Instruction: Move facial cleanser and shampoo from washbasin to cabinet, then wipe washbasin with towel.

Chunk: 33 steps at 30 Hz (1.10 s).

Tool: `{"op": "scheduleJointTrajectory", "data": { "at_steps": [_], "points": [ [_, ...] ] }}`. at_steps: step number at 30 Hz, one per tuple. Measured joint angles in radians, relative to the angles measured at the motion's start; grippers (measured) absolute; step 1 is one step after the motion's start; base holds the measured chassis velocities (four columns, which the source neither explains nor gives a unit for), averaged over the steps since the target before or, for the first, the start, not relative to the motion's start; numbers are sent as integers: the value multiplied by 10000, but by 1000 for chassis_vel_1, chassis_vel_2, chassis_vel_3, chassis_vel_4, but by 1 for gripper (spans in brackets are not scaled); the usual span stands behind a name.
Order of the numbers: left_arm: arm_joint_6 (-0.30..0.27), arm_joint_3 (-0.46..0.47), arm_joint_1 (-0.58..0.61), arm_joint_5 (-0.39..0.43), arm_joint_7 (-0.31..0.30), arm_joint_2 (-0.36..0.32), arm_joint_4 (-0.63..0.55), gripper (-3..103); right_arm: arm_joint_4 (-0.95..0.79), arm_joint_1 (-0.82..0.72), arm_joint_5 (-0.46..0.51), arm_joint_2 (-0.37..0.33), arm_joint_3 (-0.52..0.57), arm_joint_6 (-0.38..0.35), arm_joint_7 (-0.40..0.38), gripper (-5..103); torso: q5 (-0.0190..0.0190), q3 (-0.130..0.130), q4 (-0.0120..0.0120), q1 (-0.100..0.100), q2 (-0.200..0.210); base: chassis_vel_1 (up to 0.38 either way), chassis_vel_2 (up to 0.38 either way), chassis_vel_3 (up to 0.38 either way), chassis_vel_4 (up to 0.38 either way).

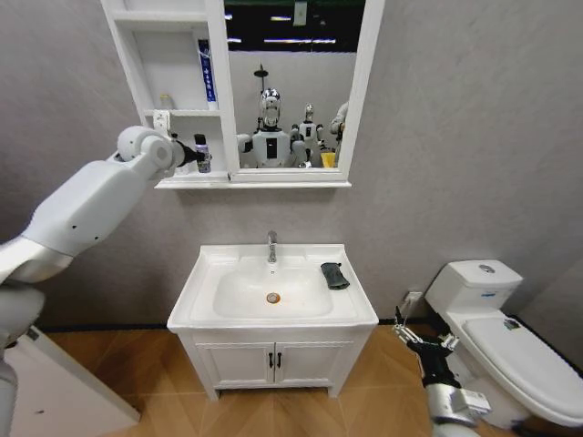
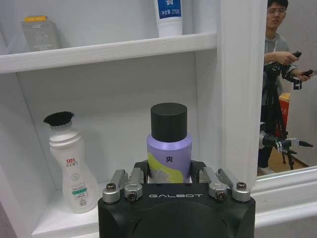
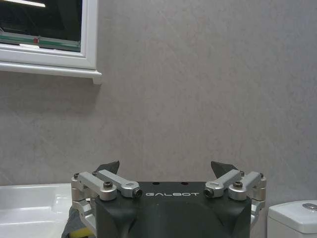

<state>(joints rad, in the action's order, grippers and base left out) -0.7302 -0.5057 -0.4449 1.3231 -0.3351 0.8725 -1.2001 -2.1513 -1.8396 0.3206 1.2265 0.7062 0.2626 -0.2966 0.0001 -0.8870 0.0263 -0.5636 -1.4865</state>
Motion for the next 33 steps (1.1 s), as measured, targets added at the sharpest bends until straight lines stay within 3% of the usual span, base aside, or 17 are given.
{"op": "scheduleJointTrajectory", "data": {
  "at_steps": [16, 33],
  "points": [
    [-66, -273, -477, 80, -247, 1247, 2303, 43, 25, -88, -14, 146, 38, 134, 19, 100, 0, 1, 0, 0, 0, 0, 0, 0, 0],
    [108, 47, -336, -389, -95, 1869, 3405, 43, 136, -88, 19, 125, 50, 191, 25, 100, 0, 1, 1, 2, 1, 0, 0, 0, 0]
  ]
}}
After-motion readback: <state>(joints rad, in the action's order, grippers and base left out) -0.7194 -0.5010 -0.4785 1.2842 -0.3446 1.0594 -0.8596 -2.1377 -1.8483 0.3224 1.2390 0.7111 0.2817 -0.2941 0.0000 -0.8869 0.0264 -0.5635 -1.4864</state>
